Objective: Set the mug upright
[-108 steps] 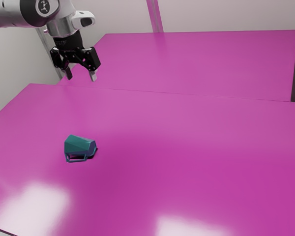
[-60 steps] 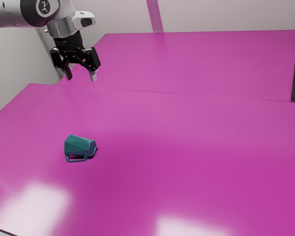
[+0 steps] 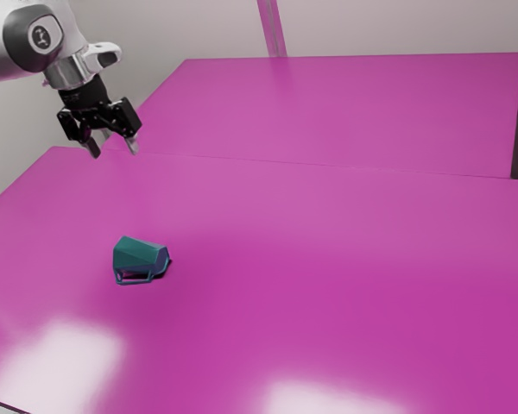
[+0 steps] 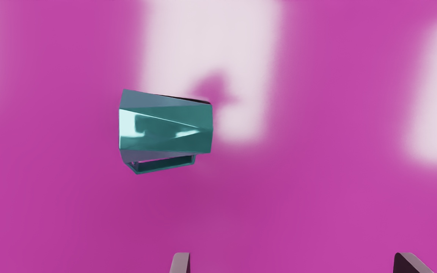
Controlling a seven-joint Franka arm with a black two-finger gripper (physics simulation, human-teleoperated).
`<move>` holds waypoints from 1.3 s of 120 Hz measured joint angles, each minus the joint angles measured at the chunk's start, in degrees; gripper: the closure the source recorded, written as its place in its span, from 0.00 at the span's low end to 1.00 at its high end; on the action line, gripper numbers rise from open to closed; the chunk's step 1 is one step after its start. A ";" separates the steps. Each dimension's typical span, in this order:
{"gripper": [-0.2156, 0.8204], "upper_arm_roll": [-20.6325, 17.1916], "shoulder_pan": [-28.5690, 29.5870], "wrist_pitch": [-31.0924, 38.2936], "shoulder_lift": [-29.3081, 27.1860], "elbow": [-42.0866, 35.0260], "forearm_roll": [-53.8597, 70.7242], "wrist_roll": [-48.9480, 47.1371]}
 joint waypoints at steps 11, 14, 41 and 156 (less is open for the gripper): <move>0.23 0.50 1.96 3.55 -0.80 -3.65 -2.60 2.87; 0.23 0.55 2.59 4.55 -1.00 -4.52 -3.28 3.72; 0.23 0.89 6.24 11.36 -1.54 -9.59 -8.38 11.02; 0.23 1.73 21.65 23.33 -1.54 -28.94 -33.39 42.88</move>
